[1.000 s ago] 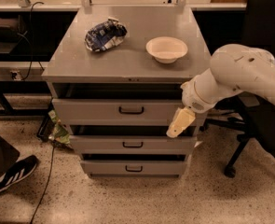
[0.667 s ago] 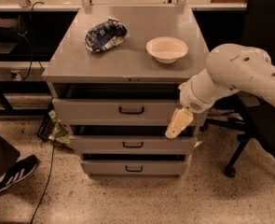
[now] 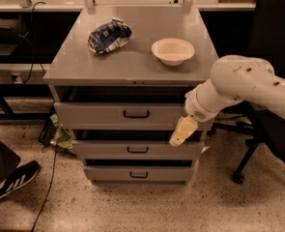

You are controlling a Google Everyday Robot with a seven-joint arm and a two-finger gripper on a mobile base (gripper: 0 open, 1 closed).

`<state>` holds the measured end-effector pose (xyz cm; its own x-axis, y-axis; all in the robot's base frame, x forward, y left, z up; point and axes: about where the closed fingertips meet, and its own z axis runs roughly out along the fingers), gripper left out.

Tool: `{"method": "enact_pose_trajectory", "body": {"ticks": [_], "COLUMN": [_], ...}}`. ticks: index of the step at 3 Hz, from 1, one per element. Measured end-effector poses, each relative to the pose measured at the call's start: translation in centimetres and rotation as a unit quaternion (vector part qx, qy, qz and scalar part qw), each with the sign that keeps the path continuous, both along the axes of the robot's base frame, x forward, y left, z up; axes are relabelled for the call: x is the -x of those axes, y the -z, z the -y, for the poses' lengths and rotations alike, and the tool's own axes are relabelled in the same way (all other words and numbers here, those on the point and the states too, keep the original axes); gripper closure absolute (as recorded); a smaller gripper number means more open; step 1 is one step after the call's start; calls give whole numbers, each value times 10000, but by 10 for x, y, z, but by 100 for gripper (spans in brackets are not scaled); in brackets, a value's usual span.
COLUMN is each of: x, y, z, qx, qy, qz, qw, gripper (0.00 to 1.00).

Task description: Open top drawer

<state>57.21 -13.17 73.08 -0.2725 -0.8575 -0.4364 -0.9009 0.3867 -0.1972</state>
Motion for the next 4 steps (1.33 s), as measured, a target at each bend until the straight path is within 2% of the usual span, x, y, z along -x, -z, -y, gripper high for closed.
{"method": "enact_pose_trajectory", "body": {"ticks": [2,4], "x": [-33,-54], "y": [27,60], "z": [-28,-38], "qx": [-385,-668], "qy": [-230,-283], "qz": [128,161], "qw": [9989,9972], "gripper": [0,0]}}
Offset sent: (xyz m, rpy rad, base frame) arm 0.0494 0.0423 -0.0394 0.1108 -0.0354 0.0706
